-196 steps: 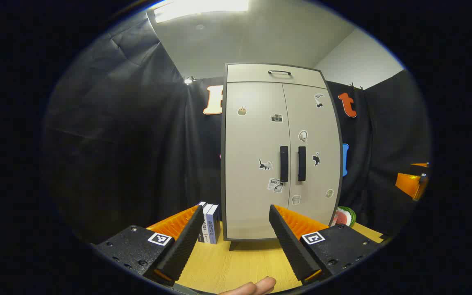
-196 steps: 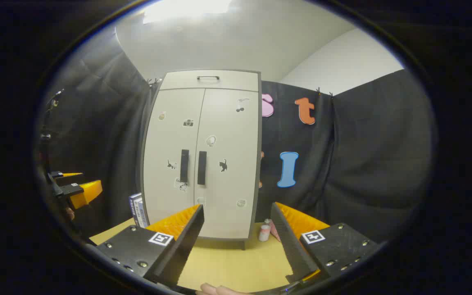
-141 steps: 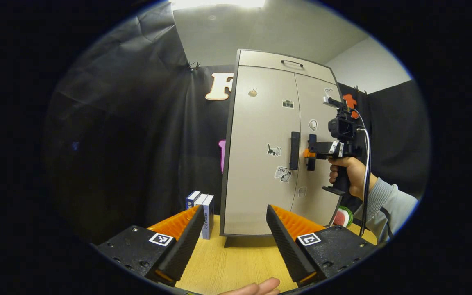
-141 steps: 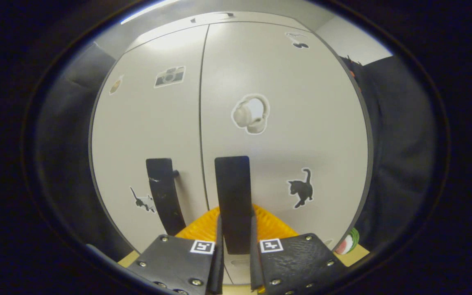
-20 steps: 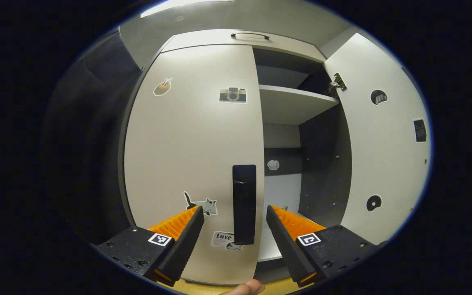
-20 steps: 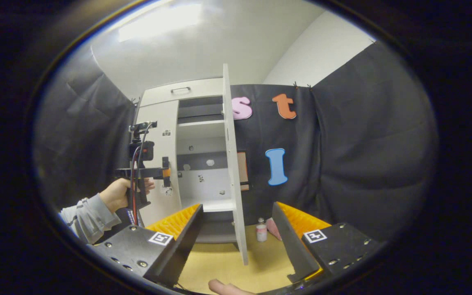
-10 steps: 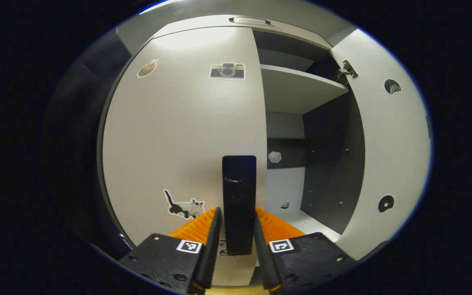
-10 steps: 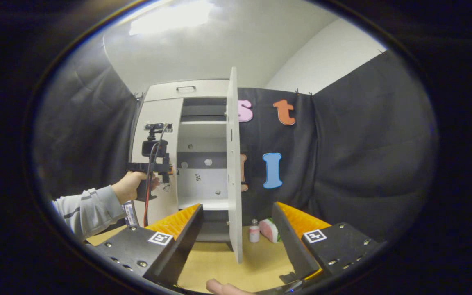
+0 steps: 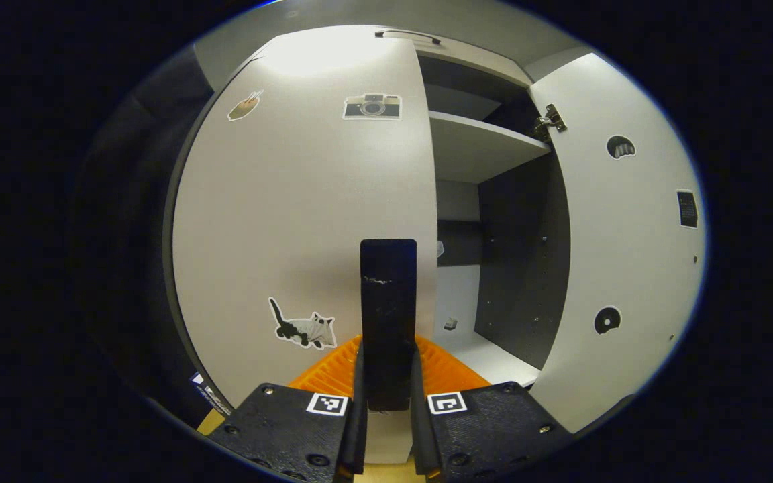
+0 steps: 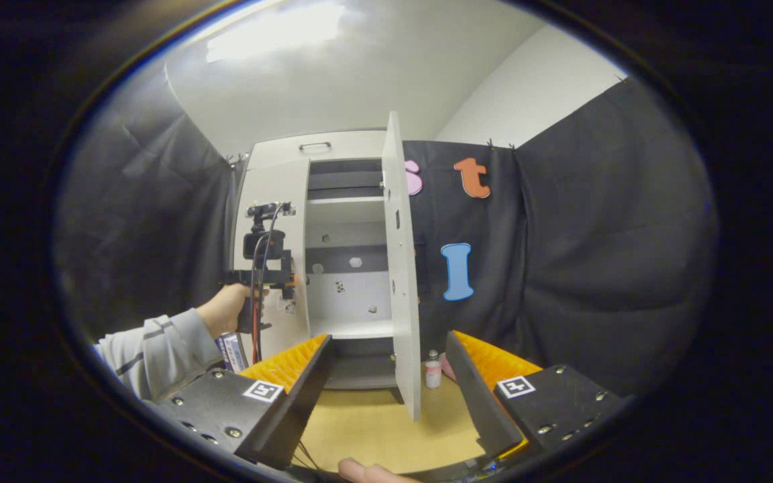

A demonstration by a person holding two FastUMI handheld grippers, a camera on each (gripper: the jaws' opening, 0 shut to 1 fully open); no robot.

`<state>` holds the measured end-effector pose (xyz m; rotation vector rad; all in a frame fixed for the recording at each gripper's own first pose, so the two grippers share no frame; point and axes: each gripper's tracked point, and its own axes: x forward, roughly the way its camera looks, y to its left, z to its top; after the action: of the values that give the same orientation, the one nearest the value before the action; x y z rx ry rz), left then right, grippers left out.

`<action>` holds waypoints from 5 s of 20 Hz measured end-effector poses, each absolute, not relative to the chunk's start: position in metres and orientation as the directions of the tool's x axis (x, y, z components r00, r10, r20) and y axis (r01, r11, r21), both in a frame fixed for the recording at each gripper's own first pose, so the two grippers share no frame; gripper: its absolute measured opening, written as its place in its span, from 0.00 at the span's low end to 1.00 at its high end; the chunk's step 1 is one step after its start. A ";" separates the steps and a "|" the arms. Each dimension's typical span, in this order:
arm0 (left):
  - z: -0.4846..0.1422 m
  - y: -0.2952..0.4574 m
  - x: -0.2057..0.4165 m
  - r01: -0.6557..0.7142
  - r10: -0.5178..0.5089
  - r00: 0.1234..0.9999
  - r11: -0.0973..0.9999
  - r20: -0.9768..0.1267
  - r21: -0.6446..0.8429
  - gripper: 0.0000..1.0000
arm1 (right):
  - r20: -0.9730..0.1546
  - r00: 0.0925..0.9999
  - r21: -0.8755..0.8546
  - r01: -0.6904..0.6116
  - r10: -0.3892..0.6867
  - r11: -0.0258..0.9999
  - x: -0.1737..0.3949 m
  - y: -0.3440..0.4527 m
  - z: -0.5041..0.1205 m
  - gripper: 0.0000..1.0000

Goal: Open the right door of the double-door shoe cabinet with the right hand, and open the left door with the left hand.

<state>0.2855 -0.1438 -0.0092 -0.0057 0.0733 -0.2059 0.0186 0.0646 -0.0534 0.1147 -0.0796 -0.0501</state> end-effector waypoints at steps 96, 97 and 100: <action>-0.065 0.013 -0.056 -0.024 0.022 0.999 0.999 -0.039 -0.034 0.97 | 0.010 1.000 0.100 0.009 -0.010 0.995 -0.029 0.122 -0.115 1.00; -0.070 0.008 -0.062 -0.020 0.019 0.999 0.999 -0.042 -0.035 0.97 | 0.011 1.000 0.101 0.010 -0.011 0.995 -0.031 0.120 -0.115 1.00; -0.076 -0.009 -0.079 0.004 -0.005 0.999 1.000 -0.036 -0.031 0.97 | 0.015 1.000 0.109 0.014 -0.015 0.994 -0.032 0.117 -0.116 1.00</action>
<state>-0.0789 -0.0090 -0.0757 -0.0306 0.0357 -0.0044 -0.0320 0.1167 -0.1155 0.1093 -0.0158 -0.0147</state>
